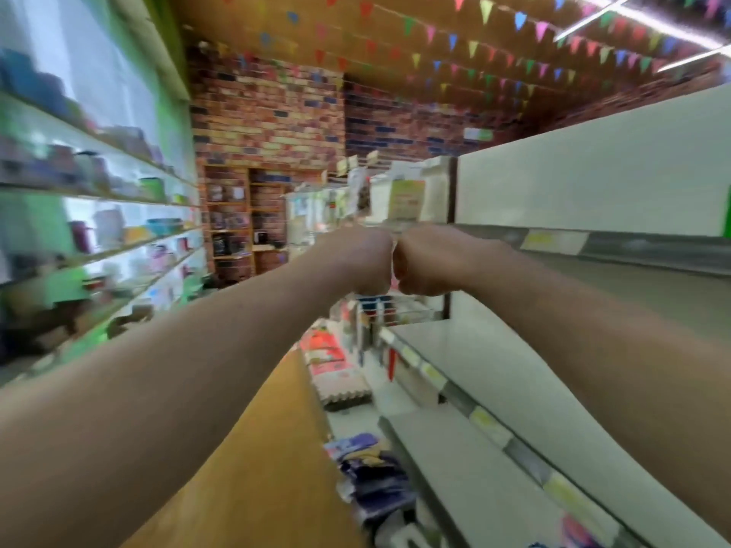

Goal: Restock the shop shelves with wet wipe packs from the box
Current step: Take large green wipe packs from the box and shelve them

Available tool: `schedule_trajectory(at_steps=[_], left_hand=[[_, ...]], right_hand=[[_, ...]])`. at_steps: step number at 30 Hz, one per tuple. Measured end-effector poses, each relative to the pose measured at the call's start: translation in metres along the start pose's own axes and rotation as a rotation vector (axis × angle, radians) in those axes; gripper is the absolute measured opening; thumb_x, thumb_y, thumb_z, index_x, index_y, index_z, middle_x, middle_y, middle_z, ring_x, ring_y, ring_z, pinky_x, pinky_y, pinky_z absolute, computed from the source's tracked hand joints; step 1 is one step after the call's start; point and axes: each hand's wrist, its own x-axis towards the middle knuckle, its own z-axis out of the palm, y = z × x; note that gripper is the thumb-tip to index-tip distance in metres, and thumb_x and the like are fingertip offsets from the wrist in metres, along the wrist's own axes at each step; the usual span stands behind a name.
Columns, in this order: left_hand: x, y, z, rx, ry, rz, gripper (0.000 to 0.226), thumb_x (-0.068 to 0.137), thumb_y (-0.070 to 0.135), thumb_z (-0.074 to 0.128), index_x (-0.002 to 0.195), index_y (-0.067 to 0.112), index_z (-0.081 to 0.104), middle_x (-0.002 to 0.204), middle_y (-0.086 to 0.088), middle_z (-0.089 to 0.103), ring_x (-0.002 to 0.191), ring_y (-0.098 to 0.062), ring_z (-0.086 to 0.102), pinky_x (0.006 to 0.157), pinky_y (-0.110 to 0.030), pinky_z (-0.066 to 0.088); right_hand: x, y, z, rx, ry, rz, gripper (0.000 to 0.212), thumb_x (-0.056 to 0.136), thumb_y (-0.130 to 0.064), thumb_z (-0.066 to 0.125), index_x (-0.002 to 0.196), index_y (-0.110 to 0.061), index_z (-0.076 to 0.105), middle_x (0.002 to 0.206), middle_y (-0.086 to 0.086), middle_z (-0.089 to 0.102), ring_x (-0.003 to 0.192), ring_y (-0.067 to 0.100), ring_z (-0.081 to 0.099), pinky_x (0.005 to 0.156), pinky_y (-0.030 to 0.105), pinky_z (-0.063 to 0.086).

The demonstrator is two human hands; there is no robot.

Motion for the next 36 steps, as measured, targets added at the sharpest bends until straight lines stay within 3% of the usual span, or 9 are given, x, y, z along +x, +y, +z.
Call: schedule_trajectory(at_steps=[3,7,11,14,17,26,28,31,36], left_hand=[[-0.042,-0.03,0.018,0.011,-0.082,-0.09,0.009,0.087,0.02,0.064,0.084,0.015,0.058,0.081,-0.001,0.06,0.073,-0.021,0.057,0.06,-0.028,0.039],[-0.104,-0.067,0.044,0.022,-0.192,-0.208,0.028,0.087,0.02,0.064,0.068,0.02,0.044,0.07,0.002,0.049,0.067,-0.018,0.051,0.065,-0.032,0.043],[-0.169,-0.102,0.077,0.014,-0.333,-0.346,0.009,0.088,0.02,0.063,0.09,0.017,0.054,0.082,0.0,0.056,0.081,-0.022,0.058,0.073,-0.036,0.052],[-0.219,-0.126,0.099,0.011,-0.367,-0.488,0.019,0.087,0.019,0.064,0.104,0.014,0.059,0.091,-0.003,0.061,0.083,-0.021,0.062,0.079,-0.037,0.057],[-0.269,-0.142,0.115,0.021,-0.426,-0.652,0.011,0.087,0.02,0.063,0.096,0.015,0.057,0.091,-0.004,0.061,0.081,-0.022,0.063,0.078,-0.038,0.057],[-0.436,-0.15,0.152,-0.07,-0.645,-0.997,0.009,0.083,0.02,0.062,0.089,0.014,0.063,0.079,-0.005,0.062,0.07,-0.022,0.06,0.055,-0.03,0.045],[-0.475,-0.151,0.158,-0.057,-0.706,-1.057,0.008,0.083,0.021,0.061,0.087,0.015,0.062,0.074,-0.004,0.055,0.068,-0.024,0.053,0.054,-0.03,0.041],[-0.532,-0.154,0.171,-0.1,-0.743,-1.158,0.016,0.08,0.021,0.061,0.095,0.017,0.064,0.084,-0.007,0.058,0.073,-0.026,0.053,0.063,-0.031,0.044],[-0.618,-0.162,0.196,-0.168,-0.798,-1.302,0.033,0.084,0.026,0.059,0.114,0.012,0.061,0.115,-0.01,0.064,0.1,-0.029,0.062,0.074,-0.029,0.046]], right_hand=[[-0.015,-0.055,0.01,0.081,-0.081,-0.088,0.028,0.087,-0.013,0.06,0.068,-0.018,0.04,0.066,-0.001,0.044,0.067,0.02,0.047,0.051,0.026,0.033],[-0.03,-0.127,0.034,0.075,-0.143,-0.214,0.03,0.088,-0.016,0.059,0.066,-0.021,0.04,0.073,-0.002,0.047,0.065,0.018,0.046,0.059,0.028,0.037],[-0.051,-0.191,0.055,0.093,-0.223,-0.342,0.035,0.089,-0.016,0.058,0.06,-0.021,0.039,0.068,0.001,0.049,0.061,0.018,0.047,0.062,0.032,0.045],[-0.068,-0.233,0.067,0.13,-0.286,-0.447,0.008,0.09,-0.019,0.06,0.084,-0.015,0.064,0.086,0.004,0.064,0.076,0.022,0.06,0.066,0.031,0.05],[-0.085,-0.271,0.082,0.179,-0.331,-0.57,0.014,0.09,-0.021,0.059,0.099,-0.012,0.066,0.092,0.004,0.065,0.077,0.022,0.061,0.059,0.028,0.048],[-0.169,-0.385,0.123,0.275,-0.393,-0.991,0.011,0.089,-0.018,0.058,0.096,-0.011,0.063,0.092,0.006,0.063,0.077,0.022,0.059,0.061,0.031,0.046],[-0.192,-0.412,0.131,0.273,-0.425,-1.067,0.007,0.089,-0.015,0.056,0.086,-0.01,0.058,0.086,0.006,0.059,0.074,0.023,0.055,0.061,0.03,0.04],[-0.227,-0.453,0.148,0.281,-0.466,-1.151,0.028,0.088,-0.014,0.054,0.065,-0.009,0.039,0.068,0.004,0.045,0.071,0.027,0.047,0.062,0.029,0.035],[-0.27,-0.51,0.183,0.244,-0.556,-1.281,0.014,0.091,-0.014,0.051,0.08,-0.006,0.053,0.109,0.014,0.062,0.104,0.034,0.058,0.067,0.029,0.038]])
